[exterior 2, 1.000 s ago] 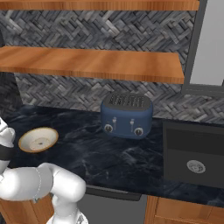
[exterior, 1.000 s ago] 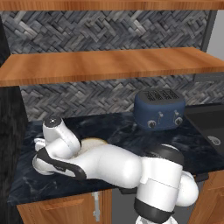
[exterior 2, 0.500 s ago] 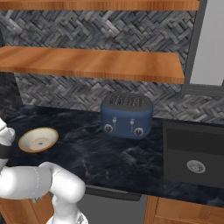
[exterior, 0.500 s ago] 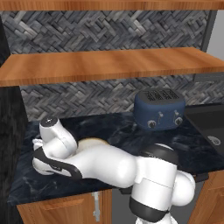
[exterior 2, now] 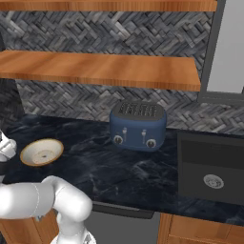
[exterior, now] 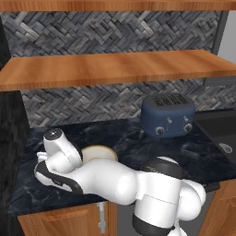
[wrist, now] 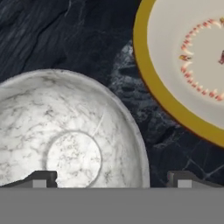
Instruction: Pick up the bowls on the counter and stack them on top of one another in the open cabinet. Place the smaller bowl on top of the larger bowl.
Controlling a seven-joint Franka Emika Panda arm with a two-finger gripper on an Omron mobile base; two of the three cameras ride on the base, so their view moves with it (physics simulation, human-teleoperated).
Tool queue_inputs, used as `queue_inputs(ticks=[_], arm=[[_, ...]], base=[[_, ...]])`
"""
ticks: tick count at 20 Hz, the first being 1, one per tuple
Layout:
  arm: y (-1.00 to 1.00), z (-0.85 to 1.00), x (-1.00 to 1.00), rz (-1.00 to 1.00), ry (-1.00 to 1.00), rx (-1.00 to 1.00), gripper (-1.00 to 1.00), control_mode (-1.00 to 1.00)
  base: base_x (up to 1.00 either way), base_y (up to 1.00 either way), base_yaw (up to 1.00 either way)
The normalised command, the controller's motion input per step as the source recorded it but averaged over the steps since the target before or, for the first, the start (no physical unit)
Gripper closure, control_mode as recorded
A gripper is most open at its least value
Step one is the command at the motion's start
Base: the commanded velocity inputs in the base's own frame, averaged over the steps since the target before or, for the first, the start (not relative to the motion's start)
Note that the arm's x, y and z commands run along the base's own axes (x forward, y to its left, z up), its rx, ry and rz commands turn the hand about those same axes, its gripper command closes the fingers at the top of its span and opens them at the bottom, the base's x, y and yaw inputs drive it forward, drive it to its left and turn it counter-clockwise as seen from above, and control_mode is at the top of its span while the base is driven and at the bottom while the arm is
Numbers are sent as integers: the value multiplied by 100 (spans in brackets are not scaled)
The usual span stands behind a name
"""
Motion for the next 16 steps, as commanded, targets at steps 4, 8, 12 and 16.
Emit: queue_inputs(ticks=[4, 8, 12, 16], arm=[[0, -27, 0, 0, 0, 0, -100, -100], [0, -22, 0, 0, 0, 0, -100, -100], [0, -12, 1, 0, 0, -1, 100, -100], [0, 0, 0, 0, 0, 0, 100, -100]], base=[[0, 0, 0], [0, 0, 0], [0, 0, 0], [0, 0, 0]])
